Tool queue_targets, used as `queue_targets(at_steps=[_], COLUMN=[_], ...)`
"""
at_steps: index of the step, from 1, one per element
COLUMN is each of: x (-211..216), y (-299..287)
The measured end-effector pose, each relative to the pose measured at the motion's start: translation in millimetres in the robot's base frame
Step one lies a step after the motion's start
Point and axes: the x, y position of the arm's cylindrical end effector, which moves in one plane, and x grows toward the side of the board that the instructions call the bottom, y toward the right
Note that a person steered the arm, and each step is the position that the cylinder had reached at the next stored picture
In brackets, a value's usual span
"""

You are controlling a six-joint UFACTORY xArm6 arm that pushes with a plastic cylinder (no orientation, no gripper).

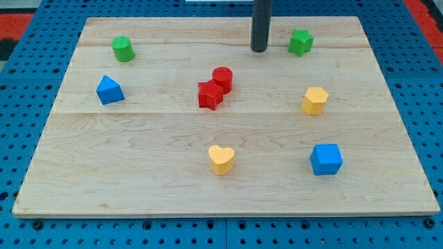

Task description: Place the green star on top of the yellow hexagon

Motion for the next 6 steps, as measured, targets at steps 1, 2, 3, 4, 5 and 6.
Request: queue_targets(at_steps=[1,2,3,4,5,6], x=[-38.5,-39.5,-5.8,40.6,83.0,97.0], y=[18.9,66.1,85.3,85.9,88.3,65.6])
